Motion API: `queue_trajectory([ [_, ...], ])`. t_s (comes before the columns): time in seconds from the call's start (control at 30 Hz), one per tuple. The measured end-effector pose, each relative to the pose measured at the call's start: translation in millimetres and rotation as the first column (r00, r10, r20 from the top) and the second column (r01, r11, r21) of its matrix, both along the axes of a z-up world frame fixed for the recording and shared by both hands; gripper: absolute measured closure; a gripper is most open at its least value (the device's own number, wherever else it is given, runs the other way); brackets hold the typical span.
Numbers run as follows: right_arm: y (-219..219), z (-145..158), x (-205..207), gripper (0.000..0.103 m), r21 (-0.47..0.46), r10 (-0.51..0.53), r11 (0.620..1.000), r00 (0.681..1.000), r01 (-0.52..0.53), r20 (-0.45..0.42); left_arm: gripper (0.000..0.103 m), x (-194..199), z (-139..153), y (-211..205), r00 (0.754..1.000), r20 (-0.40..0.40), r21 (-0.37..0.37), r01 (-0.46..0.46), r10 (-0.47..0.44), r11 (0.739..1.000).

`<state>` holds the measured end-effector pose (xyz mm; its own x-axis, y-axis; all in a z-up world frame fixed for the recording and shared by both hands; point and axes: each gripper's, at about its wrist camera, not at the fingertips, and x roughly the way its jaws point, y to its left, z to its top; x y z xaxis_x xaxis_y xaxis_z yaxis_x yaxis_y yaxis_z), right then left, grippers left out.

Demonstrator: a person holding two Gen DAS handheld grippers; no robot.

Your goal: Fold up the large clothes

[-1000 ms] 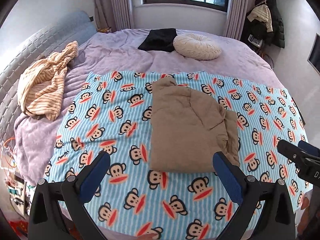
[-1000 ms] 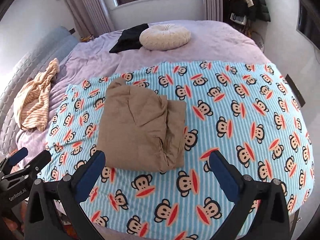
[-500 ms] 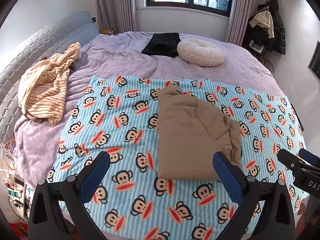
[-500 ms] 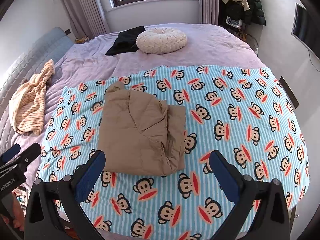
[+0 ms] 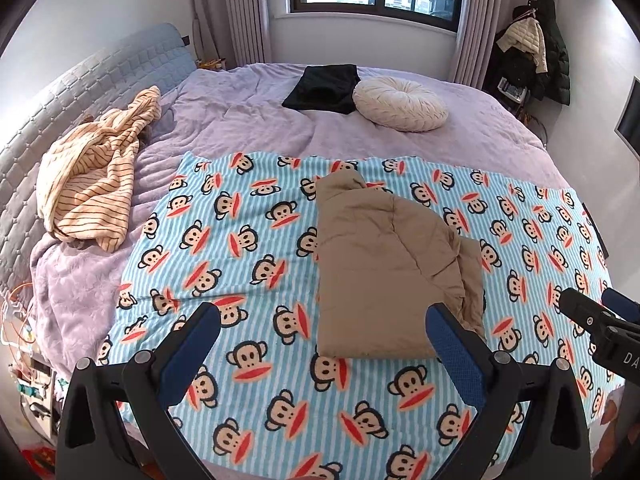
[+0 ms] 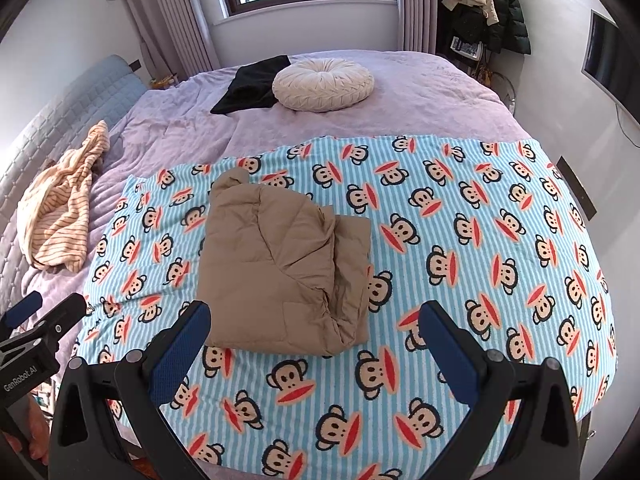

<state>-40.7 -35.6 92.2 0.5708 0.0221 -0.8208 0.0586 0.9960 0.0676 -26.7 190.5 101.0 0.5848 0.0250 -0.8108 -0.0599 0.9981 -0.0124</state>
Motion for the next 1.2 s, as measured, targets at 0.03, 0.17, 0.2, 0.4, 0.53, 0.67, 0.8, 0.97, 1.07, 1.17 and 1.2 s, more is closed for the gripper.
queue_trajectory([
  [0.03, -0.6, 0.7, 0.4, 0.0, 0.001, 0.001, 1.0, 1.0, -0.001, 0.0, 0.001, 0.4, -0.2, 0.3, 1.0, 0.0, 0.0, 0.002, -0.002, 1.0],
  [0.17, -1.5, 3.6, 0.6, 0.0, 0.001, 0.005, 1.0, 1.0, -0.005, 0.005, 0.001, 1.0, -0.3, 0.6, 1.0, 0.001, 0.001, 0.002, -0.002, 1.0],
  [0.2, -1.5, 3.8, 0.6, 0.0, 0.0, 0.004, 1.0, 1.0, -0.004, 0.006, 0.001, 0.8, -0.5, 0.3, 1.0, 0.0, 0.001, 0.003, -0.003, 1.0],
  [0.4, -1.1, 6.1, 2.1, 0.0, -0.002, 0.0, 1.0, 1.0, 0.0, 0.01, 0.001, 1.2, -0.1, 0.2, 1.0, 0.0, 0.002, 0.005, -0.005, 1.0],
  [0.53, 0.1, 8.6, 2.6, 0.0, -0.002, -0.005, 1.0, 1.0, 0.005, 0.013, 0.001, 1.1, 0.1, -0.5, 1.0, 0.0, 0.004, 0.005, -0.005, 1.0],
  [0.67, -0.5, 8.2, 2.5, 0.0, -0.002, -0.004, 1.0, 1.0, 0.004, 0.013, 0.001, 0.7, 0.1, -1.4, 1.0, 0.0, 0.003, 0.003, -0.003, 1.0],
  [0.8, -0.7, 8.5, 3.1, 0.0, -0.003, -0.005, 1.0, 1.0, 0.005, 0.013, 0.001, 0.6, 0.5, -0.7, 1.0, 0.001, 0.003, 0.001, -0.001, 1.0],
  [0.97, -0.5, 8.4, 2.3, 0.0, -0.004, -0.007, 1.0, 1.0, 0.007, 0.013, 0.001, 1.5, 0.1, -0.6, 1.0, -0.002, 0.004, 0.003, -0.003, 1.0],
  [1.07, 0.5, 8.5, 1.9, 0.0, -0.005, -0.008, 1.0, 1.0, 0.008, 0.014, 0.001, 3.2, 0.1, 0.0, 1.0, -0.002, 0.005, 0.006, -0.006, 1.0],
  [1.17, -1.7, 9.6, 3.4, 0.0, -0.005, -0.011, 1.0, 1.0, 0.011, 0.016, 0.001, 2.6, -0.1, -0.9, 1.0, -0.002, 0.005, 0.006, -0.006, 1.0],
  [1.2, -2.8, 10.0, 4.2, 0.0, -0.006, -0.011, 1.0, 1.0, 0.011, 0.017, 0.001, 2.8, 0.1, 0.0, 1.0, -0.002, 0.006, 0.007, -0.007, 1.0],
])
